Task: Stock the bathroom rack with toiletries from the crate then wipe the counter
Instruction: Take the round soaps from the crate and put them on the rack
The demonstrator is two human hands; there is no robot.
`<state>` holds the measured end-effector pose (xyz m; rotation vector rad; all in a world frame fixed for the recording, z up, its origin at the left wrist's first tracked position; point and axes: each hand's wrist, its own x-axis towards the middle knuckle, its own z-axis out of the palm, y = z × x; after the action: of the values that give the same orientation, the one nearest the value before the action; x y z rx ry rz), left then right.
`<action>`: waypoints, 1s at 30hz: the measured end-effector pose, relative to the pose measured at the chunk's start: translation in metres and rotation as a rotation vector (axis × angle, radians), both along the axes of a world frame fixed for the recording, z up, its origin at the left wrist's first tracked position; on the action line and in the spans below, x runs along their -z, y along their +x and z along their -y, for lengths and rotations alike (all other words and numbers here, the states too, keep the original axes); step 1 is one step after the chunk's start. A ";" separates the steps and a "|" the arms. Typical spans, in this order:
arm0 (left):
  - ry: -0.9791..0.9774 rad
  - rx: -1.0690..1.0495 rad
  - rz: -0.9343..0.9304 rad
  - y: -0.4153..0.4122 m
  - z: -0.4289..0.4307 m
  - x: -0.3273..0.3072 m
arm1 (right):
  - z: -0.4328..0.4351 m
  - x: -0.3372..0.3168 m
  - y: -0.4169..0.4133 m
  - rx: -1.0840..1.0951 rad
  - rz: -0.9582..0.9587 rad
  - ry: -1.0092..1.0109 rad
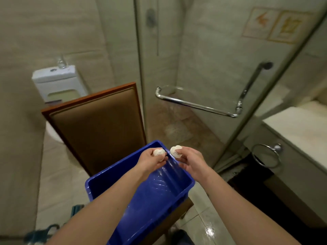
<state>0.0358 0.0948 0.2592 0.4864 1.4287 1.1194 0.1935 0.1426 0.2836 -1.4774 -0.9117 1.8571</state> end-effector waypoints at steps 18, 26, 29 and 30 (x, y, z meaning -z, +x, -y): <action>0.312 0.487 -0.109 0.191 -0.035 -0.102 | 0.046 -0.085 0.206 0.529 0.081 0.313; 0.405 0.654 -0.084 0.321 -0.055 -0.126 | 0.066 -0.116 0.331 0.706 0.135 0.368; 0.447 0.725 -0.080 0.369 -0.060 -0.135 | 0.070 -0.126 0.376 0.740 0.153 0.387; 0.455 0.746 -0.076 0.387 -0.062 -0.138 | 0.072 -0.128 0.392 0.752 0.154 0.396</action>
<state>0.4227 0.1569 0.3968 1.2746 0.9038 0.7982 0.5853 0.0705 0.4120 -1.4458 -0.6131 0.9702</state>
